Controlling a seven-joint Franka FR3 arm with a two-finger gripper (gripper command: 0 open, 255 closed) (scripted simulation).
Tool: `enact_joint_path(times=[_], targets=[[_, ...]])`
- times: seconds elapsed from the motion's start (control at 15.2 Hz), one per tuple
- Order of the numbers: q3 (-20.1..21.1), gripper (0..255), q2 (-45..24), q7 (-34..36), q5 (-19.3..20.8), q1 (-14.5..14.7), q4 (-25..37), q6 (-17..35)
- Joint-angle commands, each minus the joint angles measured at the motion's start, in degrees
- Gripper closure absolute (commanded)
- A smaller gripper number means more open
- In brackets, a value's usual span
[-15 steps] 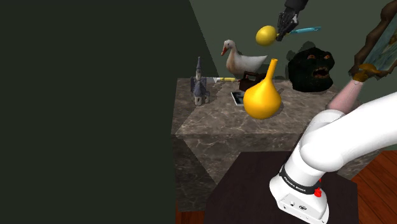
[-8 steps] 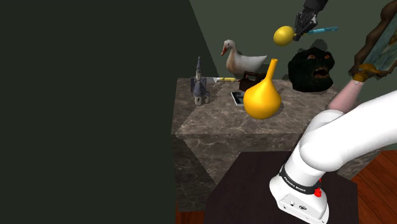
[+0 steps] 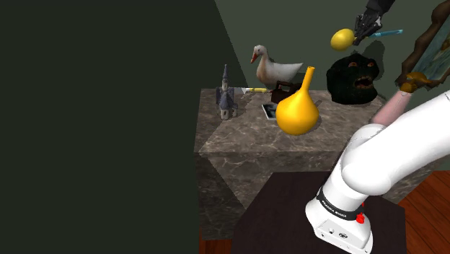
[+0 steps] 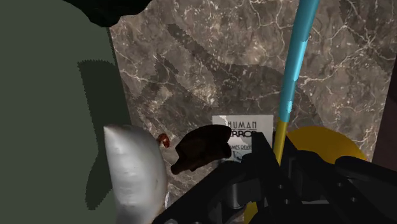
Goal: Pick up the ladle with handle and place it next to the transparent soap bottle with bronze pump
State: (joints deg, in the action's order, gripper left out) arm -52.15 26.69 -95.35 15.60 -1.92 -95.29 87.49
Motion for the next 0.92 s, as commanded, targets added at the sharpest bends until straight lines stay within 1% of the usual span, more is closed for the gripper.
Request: enact_joint_path(times=[0.0,0.13,0.2,0.53,0.86], targets=[[-4.5,255,-1.9,-3.6,-0.8,1.3,2.6,-0.1],[-10.5,255,-4.6,-7.5,-2.4,3.8,6.0,-0.3],[-14.3,255,-6.2,-9.7,-3.5,5.7,7.9,-0.5],[-12.0,255,-3.7,-8.4,-1.6,3.6,2.2,3.3],[-10.8,255,-1.9,-7.6,-0.2,1.9,-3.0,7.0]])
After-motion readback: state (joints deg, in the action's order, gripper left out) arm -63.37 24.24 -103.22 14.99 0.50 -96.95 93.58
